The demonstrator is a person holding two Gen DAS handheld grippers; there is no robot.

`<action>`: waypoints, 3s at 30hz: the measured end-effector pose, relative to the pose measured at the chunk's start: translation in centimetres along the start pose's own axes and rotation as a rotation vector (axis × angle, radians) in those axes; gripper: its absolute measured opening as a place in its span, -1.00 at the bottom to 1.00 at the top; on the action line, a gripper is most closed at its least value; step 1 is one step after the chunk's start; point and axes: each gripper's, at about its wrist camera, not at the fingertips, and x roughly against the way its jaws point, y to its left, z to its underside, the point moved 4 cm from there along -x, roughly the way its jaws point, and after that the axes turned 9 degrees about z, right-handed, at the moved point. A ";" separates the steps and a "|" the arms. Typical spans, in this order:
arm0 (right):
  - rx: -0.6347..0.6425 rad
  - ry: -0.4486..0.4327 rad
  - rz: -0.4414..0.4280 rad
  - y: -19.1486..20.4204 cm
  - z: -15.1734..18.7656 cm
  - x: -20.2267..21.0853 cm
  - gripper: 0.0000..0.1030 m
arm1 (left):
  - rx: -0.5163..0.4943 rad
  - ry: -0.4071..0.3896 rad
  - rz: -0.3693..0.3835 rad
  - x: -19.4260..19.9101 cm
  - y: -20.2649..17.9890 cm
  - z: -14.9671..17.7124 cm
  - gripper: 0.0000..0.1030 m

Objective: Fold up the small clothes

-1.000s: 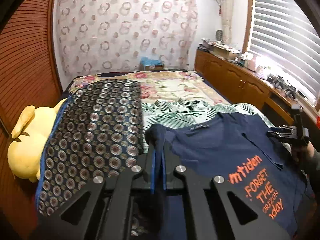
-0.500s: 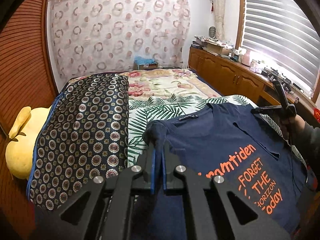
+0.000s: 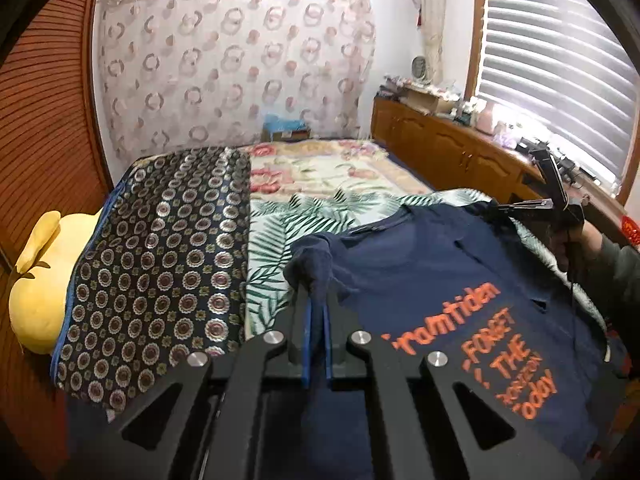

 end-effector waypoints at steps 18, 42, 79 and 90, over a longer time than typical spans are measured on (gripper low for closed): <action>0.003 -0.199 -0.147 1.4 10.9 20.9 -0.94 | 0.060 -0.132 -0.024 13.5 -3.4 8.0 -0.96; -0.008 -0.081 -0.097 -0.5 20.9 23.7 -0.80 | 0.138 -0.059 -0.029 17.6 -3.2 14.2 -0.45; 0.074 0.076 0.016 -0.9 17.0 11.3 0.10 | 0.205 0.216 -0.159 5.6 6.2 15.6 0.25; 0.088 0.096 -0.032 -0.9 16.9 10.8 0.02 | 0.202 0.218 -0.154 5.5 5.7 15.6 0.24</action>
